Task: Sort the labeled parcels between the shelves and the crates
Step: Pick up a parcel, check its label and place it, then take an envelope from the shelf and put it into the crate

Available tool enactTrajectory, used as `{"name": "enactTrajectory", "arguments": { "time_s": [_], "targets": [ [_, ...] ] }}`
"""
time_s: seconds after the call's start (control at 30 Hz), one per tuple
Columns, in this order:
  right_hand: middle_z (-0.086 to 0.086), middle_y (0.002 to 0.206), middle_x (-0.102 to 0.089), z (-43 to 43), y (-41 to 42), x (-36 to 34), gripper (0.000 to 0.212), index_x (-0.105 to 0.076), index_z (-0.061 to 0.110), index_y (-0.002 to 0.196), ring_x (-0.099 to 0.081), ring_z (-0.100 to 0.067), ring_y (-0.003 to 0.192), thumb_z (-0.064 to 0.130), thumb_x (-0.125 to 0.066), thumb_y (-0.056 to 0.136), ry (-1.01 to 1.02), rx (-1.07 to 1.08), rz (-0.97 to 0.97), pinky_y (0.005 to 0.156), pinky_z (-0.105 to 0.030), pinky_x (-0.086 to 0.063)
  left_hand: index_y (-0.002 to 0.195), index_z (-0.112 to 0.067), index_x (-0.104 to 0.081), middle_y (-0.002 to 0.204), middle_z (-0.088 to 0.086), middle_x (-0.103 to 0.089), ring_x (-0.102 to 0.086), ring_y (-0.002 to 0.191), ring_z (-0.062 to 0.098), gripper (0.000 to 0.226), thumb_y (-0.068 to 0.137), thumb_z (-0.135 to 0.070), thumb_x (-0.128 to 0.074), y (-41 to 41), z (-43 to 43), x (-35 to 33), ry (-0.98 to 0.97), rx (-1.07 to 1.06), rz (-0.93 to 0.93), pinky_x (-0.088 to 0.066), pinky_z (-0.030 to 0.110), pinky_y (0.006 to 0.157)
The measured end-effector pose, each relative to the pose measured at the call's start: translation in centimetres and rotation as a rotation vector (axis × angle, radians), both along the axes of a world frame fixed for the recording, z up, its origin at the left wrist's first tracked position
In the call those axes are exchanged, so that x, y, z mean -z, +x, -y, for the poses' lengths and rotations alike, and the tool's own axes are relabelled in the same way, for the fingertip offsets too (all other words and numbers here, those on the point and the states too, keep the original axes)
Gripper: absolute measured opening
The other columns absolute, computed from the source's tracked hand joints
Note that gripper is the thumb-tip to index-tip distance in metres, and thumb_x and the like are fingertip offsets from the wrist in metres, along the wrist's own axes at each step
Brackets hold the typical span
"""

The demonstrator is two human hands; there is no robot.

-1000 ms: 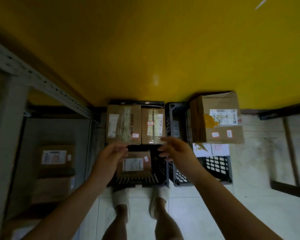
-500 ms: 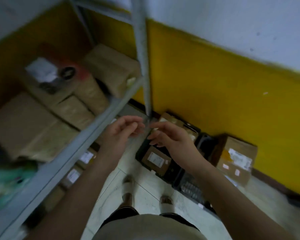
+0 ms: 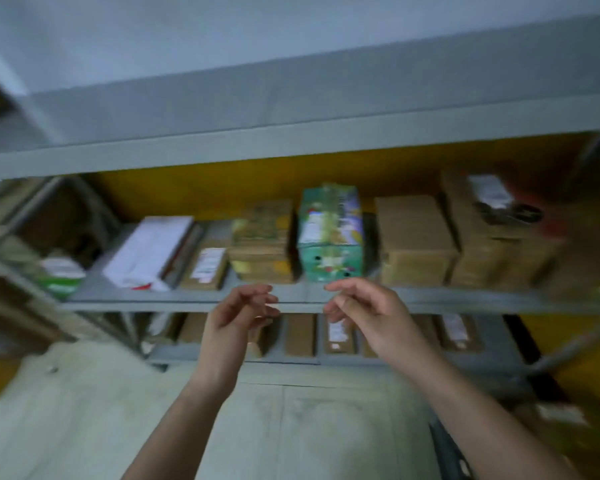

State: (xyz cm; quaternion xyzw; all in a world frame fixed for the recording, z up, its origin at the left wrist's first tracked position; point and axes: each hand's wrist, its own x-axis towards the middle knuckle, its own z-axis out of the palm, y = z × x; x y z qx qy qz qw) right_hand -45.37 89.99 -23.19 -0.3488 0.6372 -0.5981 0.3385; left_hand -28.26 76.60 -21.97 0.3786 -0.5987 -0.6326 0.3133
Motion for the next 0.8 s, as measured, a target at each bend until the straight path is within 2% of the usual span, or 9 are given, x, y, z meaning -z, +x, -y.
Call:
{"name": "enactTrajectory", "arguments": {
  "time_s": [0.13, 0.2, 0.4, 0.5, 0.67, 0.73, 0.8],
  "targets": [
    [-0.004, 0.089, -0.076, 8.7, 8.1, -0.7, 0.022, -0.068, 0.019, 0.107, -0.072, -0.018, 0.080, 0.005, -0.052, 0.101, 0.007, -0.168, -0.018, 0.071, -0.025, -0.053, 0.107, -0.003, -0.070, 0.100, 0.020, -0.075, -0.070, 0.084, 0.020, 0.021, 0.094, 0.004, -0.056, 10.5, 5.8, -0.8, -0.026, -0.181, -0.010, -0.051, 0.035, 0.084],
    [-0.005, 0.091, -0.076, 12.5, 12.0, -0.8, 0.021, -0.068, 0.018, 0.109, -0.072, -0.020, 0.083, 0.007, -0.053, 0.101, 0.020, -0.222, -0.025, 0.072, -0.025, -0.055, 0.106, -0.005, -0.072, 0.101, 0.020, -0.075, -0.069, 0.088, 0.023, 0.020, 0.094, 0.002, -0.058, 15.2, 8.9, -1.0, -0.039, -0.235, -0.004, -0.050, 0.039, 0.086],
    [-0.002, 0.092, -0.076, 21.7, 19.7, 0.3, 0.019, -0.069, 0.021, 0.109, -0.072, -0.021, 0.088, 0.013, -0.054, 0.101, 0.097, -0.249, -0.006, 0.074, -0.026, -0.058, 0.107, -0.007, -0.072, 0.099, 0.015, -0.075, -0.069, 0.089, 0.023, 0.021, 0.095, 0.001, -0.057, 25.3, 17.6, -0.4, -0.053, -0.326, 0.044, -0.053, 0.042, 0.088],
    [-0.002, 0.091, -0.076, 24.7, 21.3, 1.6, 0.018, -0.070, 0.022, 0.107, -0.072, -0.021, 0.088, 0.016, -0.055, 0.101, 0.159, -0.257, 0.018, 0.076, -0.031, -0.058, 0.111, -0.007, -0.069, 0.102, 0.012, -0.074, -0.070, 0.090, 0.021, 0.024, 0.098, 0.003, -0.051, 27.7, 21.1, 0.3, -0.052, -0.321, 0.093, -0.055, 0.038, 0.084],
    [-0.013, 0.094, -0.074, 30.9, 21.5, 4.6, 0.016, -0.070, 0.012, 0.104, -0.072, -0.016, 0.074, 0.008, -0.055, 0.100, 0.254, -0.178, 0.114, 0.063, -0.022, -0.056, 0.110, -0.015, -0.069, 0.102, 0.006, -0.073, -0.070, 0.096, 0.023, 0.024, 0.097, 0.001, -0.056, 28.5, 28.2, 3.7, -0.014, -0.310, 0.193, -0.054, 0.034, 0.082],
    [-0.011, 0.095, -0.074, 34.1, 21.1, 6.4, 0.013, -0.069, 0.013, 0.102, -0.073, -0.015, 0.077, 0.011, -0.056, 0.099, 0.293, -0.139, 0.146, 0.068, -0.025, -0.059, 0.109, -0.017, -0.070, 0.102, 0.003, -0.073, -0.069, 0.097, 0.022, 0.023, 0.096, -0.001, -0.060, 28.1, 31.6, 5.2, 0.006, -0.304, 0.238, -0.054, 0.032, 0.081],
    [-0.006, 0.098, -0.075, 37.8, 20.4, 8.7, 0.010, -0.069, 0.019, 0.100, -0.073, -0.016, 0.087, 0.019, -0.059, 0.098, 0.339, -0.111, 0.147, 0.080, -0.035, -0.061, 0.110, -0.016, -0.069, 0.104, 0.003, -0.072, -0.068, 0.098, 0.023, 0.021, 0.096, -0.003, -0.061, 27.3, 35.5, 6.7, 0.018, -0.284, 0.299, -0.054, 0.032, 0.082]
  ]
}}
